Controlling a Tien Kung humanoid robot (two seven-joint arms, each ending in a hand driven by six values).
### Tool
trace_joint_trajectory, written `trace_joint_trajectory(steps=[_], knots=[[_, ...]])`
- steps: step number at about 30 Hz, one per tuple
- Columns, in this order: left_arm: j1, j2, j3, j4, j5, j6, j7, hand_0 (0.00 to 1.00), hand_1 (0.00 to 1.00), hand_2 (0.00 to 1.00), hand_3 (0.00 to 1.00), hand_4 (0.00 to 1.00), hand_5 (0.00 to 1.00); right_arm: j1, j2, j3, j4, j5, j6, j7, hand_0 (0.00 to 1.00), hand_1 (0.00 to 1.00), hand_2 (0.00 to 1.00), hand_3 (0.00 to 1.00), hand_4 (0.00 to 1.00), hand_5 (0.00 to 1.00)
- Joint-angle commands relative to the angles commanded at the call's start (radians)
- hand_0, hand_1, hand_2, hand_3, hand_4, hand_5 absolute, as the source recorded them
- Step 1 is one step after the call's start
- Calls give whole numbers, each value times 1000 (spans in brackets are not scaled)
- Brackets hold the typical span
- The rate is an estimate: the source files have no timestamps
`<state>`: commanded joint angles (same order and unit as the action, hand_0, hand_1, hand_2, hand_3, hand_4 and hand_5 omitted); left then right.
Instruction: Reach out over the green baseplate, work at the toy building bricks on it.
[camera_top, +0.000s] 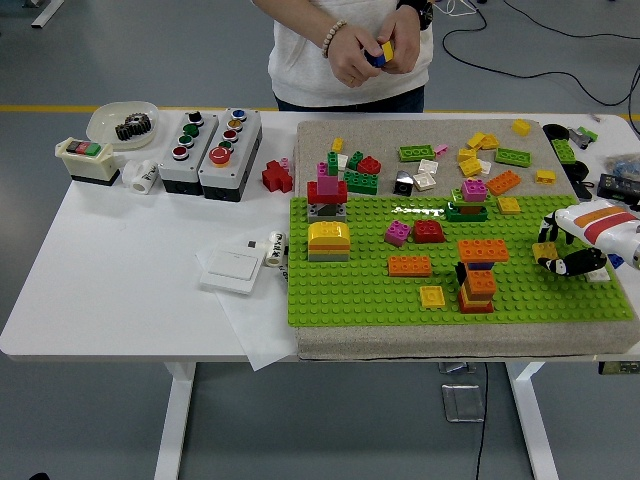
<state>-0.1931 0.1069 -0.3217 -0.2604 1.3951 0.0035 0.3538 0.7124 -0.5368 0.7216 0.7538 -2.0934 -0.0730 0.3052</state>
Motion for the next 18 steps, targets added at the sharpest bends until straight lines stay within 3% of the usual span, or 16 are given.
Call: trace_joint_trajectory(steps=[18], knots=[[4, 2, -4, 3, 7, -1, 0, 550, 634, 691, 612, 648, 725, -1, -45, 85, 112, 5, 7, -10, 305, 440, 536, 540, 658, 396]])
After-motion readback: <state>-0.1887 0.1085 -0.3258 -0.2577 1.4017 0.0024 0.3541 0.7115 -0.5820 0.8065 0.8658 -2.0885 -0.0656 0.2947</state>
